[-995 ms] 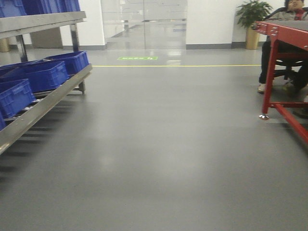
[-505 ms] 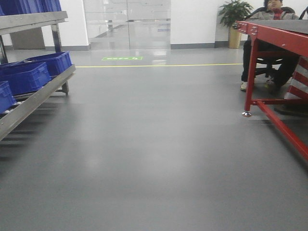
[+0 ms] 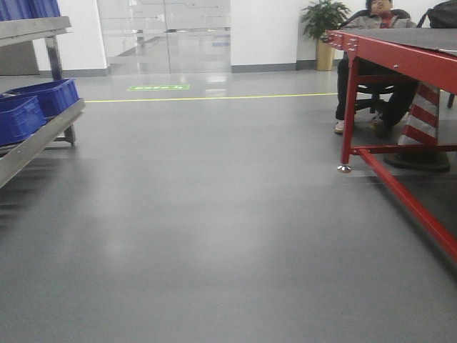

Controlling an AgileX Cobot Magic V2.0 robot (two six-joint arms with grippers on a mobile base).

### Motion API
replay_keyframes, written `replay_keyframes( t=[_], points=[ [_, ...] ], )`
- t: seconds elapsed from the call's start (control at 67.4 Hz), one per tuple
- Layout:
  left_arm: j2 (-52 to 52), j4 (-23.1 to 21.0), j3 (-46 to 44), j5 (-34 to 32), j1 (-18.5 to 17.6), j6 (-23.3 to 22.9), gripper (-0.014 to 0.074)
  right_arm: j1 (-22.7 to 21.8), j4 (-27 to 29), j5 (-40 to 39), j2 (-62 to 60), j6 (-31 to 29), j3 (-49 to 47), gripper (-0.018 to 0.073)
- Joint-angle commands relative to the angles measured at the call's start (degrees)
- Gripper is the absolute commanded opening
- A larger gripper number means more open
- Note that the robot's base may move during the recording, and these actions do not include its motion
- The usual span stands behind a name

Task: Move two blue bins to right shelf middle
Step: 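Drive the base across the floor past the red workbench holding the teal bin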

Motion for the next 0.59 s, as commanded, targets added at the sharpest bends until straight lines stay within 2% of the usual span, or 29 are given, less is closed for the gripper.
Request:
replay_keyframes(
  t=[0.0,0.579],
  points=[
    [-1.4,-4.2,-1.0,-3.7,-0.4,1.0,-0.0111,-0.1,-1.1,-3.9,-0.8,-0.2,-0.7,-0.0162],
    [-1.4,-4.2,-1.0,-3.7,-0.4,1.0,-0.0111,-0.1,-1.1,-3.9,-0.8,-0.2,-0.7,-0.0162]
  ],
)
